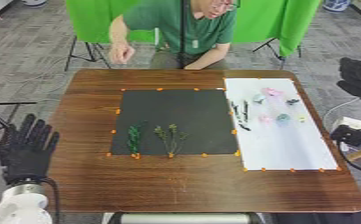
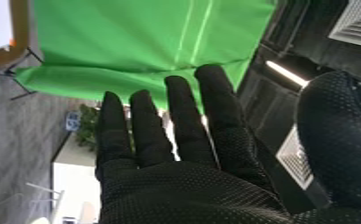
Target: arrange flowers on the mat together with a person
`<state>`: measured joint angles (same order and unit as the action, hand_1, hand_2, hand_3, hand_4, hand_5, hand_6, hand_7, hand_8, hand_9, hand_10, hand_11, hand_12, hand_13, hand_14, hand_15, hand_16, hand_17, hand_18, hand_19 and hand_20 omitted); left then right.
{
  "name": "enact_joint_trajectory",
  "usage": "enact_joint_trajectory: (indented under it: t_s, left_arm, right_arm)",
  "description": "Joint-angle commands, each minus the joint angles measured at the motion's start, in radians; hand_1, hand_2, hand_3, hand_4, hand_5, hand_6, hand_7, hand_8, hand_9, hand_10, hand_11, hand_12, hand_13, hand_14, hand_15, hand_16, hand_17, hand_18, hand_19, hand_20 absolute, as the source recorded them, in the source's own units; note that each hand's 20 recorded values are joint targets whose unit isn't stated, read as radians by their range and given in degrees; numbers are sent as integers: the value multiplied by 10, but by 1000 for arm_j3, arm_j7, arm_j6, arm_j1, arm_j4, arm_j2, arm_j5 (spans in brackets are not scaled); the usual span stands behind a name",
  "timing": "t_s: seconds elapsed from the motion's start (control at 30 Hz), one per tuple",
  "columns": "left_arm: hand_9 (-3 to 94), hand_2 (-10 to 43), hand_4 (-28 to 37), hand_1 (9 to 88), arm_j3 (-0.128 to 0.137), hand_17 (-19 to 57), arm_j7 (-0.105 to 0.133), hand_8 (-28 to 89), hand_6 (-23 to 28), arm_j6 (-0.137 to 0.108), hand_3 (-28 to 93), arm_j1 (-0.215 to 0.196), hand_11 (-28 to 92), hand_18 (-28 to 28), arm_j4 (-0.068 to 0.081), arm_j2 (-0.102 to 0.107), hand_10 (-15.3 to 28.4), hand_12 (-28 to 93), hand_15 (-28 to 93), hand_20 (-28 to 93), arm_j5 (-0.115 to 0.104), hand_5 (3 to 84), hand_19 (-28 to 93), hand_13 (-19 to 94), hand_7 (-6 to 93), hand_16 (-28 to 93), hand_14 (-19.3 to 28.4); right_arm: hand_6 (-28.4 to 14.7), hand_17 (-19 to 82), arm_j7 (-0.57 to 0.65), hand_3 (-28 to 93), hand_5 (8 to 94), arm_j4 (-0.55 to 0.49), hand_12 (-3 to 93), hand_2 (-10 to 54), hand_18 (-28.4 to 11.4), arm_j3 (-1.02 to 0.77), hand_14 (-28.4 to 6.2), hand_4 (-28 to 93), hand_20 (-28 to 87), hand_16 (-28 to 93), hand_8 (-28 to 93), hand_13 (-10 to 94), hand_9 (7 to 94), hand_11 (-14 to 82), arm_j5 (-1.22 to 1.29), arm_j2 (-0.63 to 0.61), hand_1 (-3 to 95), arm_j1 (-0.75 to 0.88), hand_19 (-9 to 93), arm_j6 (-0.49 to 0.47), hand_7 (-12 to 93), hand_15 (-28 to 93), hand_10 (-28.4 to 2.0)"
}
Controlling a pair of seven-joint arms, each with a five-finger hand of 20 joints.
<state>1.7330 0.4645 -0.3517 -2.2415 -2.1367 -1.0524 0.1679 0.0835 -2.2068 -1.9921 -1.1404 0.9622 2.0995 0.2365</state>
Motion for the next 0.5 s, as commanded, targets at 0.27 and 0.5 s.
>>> enact_joint_trajectory:
  t_s: [0.27,0.5]
  left_arm:
    - [253,152,-283,232,44,-82,12,-116,80,102,697,-16,165,119,5,-29,126,20,189,54,-20,361,349,159,141,-110,99]
    - [273,147,-283,231,22,-81,10,-113,77,112,700,-16,166,123,3,-43,114,24,183,53,-27,365,348,179,137,-104,108]
  right_arm:
    - [-46,73,-10,779,446,-48,160,58,-189,3,-174,-243,123,190,-113,287,419,47,72,37,197,59,305,-16,183,63,-152]
    - [-49,75,-9,782,443,-87,164,59,-192,20,-174,-242,127,191,-113,294,421,51,70,29,196,86,310,16,184,68,-154]
